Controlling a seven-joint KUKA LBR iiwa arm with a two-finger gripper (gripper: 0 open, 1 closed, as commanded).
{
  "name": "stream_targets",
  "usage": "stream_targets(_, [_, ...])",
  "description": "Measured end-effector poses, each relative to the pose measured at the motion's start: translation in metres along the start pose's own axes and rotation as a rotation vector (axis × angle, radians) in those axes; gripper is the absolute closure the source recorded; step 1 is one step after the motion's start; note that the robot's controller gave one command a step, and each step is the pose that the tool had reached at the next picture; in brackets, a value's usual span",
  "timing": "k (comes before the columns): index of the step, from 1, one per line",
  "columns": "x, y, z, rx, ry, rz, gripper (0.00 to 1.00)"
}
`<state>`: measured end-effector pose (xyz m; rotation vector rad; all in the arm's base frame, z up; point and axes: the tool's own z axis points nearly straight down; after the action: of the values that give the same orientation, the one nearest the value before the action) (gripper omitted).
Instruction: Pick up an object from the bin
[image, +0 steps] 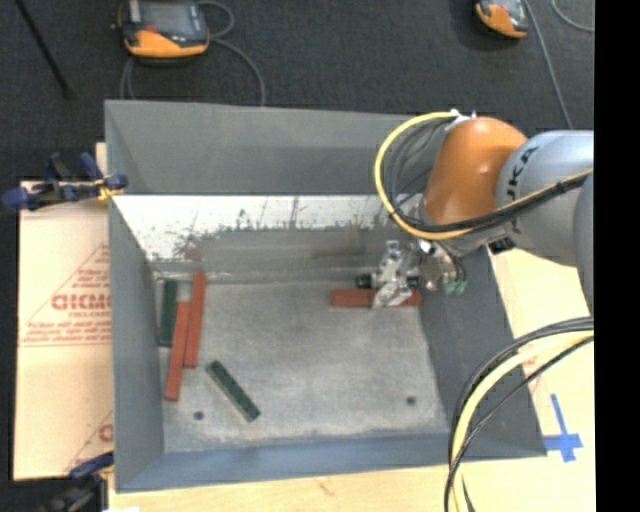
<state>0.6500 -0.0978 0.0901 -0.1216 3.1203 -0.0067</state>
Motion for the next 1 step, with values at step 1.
stream_targets(1, [0.0, 0.0, 0.0, 0.0, 0.0, 0.0, 1.0])
